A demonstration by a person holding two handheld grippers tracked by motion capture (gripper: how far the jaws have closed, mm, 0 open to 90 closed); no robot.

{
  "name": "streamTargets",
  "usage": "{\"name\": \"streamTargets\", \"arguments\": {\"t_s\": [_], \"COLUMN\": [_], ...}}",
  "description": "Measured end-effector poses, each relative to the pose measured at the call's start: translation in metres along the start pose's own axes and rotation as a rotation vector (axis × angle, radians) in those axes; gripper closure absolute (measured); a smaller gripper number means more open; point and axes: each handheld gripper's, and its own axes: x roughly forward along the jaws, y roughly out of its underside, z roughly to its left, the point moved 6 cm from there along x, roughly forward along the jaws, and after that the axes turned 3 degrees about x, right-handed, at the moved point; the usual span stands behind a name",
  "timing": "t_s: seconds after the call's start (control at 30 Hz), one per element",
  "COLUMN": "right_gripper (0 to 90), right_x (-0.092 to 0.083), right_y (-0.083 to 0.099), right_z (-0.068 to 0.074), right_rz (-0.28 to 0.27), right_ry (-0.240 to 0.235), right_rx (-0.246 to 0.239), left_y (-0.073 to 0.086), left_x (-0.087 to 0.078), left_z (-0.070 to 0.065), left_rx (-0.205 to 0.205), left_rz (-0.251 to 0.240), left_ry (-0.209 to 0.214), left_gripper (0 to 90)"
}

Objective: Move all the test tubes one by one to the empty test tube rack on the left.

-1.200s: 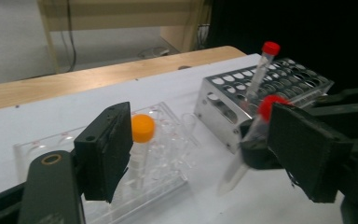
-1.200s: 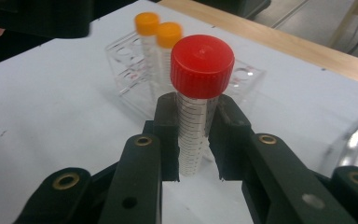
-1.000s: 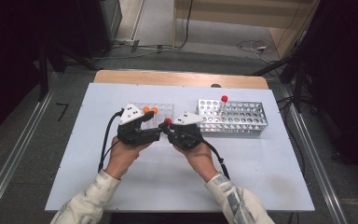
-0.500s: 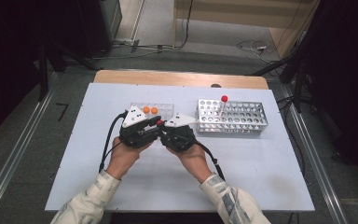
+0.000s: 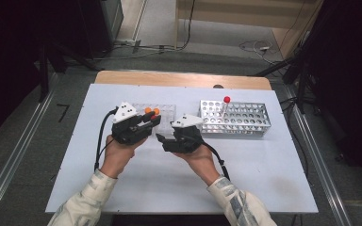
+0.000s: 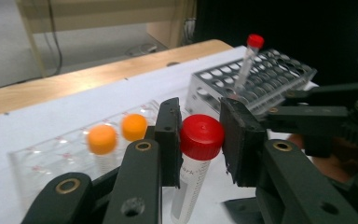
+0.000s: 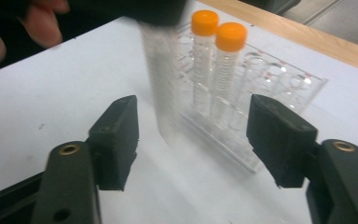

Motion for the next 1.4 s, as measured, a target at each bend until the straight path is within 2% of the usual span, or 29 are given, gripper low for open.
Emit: {"name": "streamTargets", "arguments": {"t_s": [0.17, 0.3, 0.47, 0.57, 0.8, 1.03, 1.4], "right_gripper": [26.0, 25.9, 25.9, 25.9, 26.2, 26.3, 26.8], "right_x": [-0.009, -0.016, -0.023, -0.026, -0.03, -0.033, -0.032], "right_y": [0.003, 0.005, 0.007, 0.008, 0.01, 0.01, 0.012], "right_z": [-0.014, -0.023, -0.035, -0.039, -0.046, -0.049, -0.049], "right_rz": [-0.005, -0.01, -0.015, -0.016, -0.02, -0.023, -0.018], "right_ry": [0.021, 0.042, 0.066, 0.075, 0.088, 0.092, 0.094], "right_rx": [0.026, 0.039, 0.056, 0.062, 0.072, 0.076, 0.077], "left_y": [-0.01, -0.018, -0.026, -0.027, -0.023, -0.016, 0.017], "left_x": [-0.008, -0.012, -0.008, -0.003, 0.008, 0.017, 0.031], "left_z": [0.013, 0.022, 0.039, 0.047, 0.057, 0.061, 0.06], "left_rx": [-0.025, -0.025, -0.026, -0.031, -0.043, -0.039, -0.057], "left_rz": [-0.023, -0.039, -0.039, -0.033, -0.034, -0.017, 0.015], "left_ry": [-0.036, -0.067, -0.126, -0.146, -0.172, -0.189, -0.197], "left_gripper": [69.7, 69.7, 69.7, 69.7, 69.7, 69.6, 69.2]}}
